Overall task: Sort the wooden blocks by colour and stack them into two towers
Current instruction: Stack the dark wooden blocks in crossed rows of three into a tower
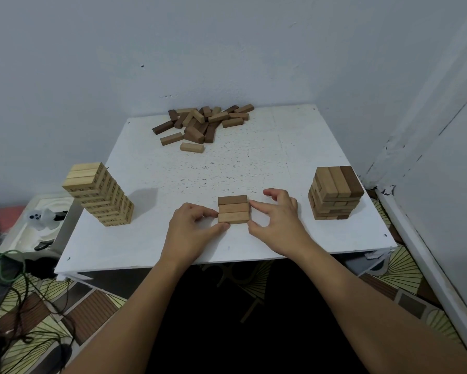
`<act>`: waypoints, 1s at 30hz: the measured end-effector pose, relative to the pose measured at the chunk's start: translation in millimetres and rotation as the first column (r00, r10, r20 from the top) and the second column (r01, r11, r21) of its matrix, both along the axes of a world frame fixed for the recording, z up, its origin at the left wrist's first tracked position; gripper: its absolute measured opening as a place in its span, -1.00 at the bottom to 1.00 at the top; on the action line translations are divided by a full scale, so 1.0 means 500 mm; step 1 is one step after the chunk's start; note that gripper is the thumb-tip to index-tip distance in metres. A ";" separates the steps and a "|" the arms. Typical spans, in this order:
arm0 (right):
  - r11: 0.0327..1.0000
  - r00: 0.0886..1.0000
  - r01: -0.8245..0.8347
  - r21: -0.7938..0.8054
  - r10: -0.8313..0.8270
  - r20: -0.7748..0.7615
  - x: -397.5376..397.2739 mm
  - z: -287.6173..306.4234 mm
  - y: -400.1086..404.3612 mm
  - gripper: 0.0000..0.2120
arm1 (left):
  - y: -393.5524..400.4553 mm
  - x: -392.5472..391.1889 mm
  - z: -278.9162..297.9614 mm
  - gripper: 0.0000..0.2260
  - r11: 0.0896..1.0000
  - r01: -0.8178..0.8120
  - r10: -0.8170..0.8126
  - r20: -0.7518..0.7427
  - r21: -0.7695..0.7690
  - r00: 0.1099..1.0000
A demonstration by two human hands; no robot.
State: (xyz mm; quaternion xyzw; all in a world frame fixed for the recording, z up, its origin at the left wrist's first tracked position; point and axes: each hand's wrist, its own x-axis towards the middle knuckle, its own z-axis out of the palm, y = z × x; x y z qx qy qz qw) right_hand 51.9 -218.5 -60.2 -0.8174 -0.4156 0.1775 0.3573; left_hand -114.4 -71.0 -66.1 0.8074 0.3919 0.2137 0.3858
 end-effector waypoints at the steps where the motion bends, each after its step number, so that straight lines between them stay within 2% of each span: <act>1: 1.000 1.000 0.008 0.007 -0.008 -0.002 0.000 -0.001 0.000 -0.53 | 0.000 0.000 0.000 -0.77 1.000 -0.002 0.002 0.003 -0.001 1.000; 6: 0.998 0.999 0.036 0.054 -0.036 -0.006 0.000 -0.010 0.000 -0.64 | -0.003 -0.003 -0.001 -0.76 1.000 -0.007 0.008 0.018 -0.007 1.000; 12: 0.997 0.999 0.037 0.063 -0.037 0.003 0.001 -0.012 0.001 -0.65 | -0.004 -0.002 0.001 -0.75 1.000 -0.021 0.021 0.029 -0.021 0.999; 16: 0.997 0.999 0.041 0.065 -0.041 0.007 0.001 -0.013 0.002 -0.63 | -0.005 -0.002 0.004 -0.74 0.999 -0.032 0.033 0.028 -0.021 0.999; 25: 0.999 0.999 0.034 0.041 -0.032 -0.035 0.007 0.003 -0.002 -0.42 | -0.003 -0.001 0.010 -0.66 1.000 -0.023 0.023 0.000 -0.011 1.000; 30: 0.998 0.997 0.039 0.045 -0.036 -0.064 0.008 0.000 0.001 -0.48 | -0.002 0.003 0.016 -0.77 1.000 -0.011 0.011 -0.028 -0.012 1.000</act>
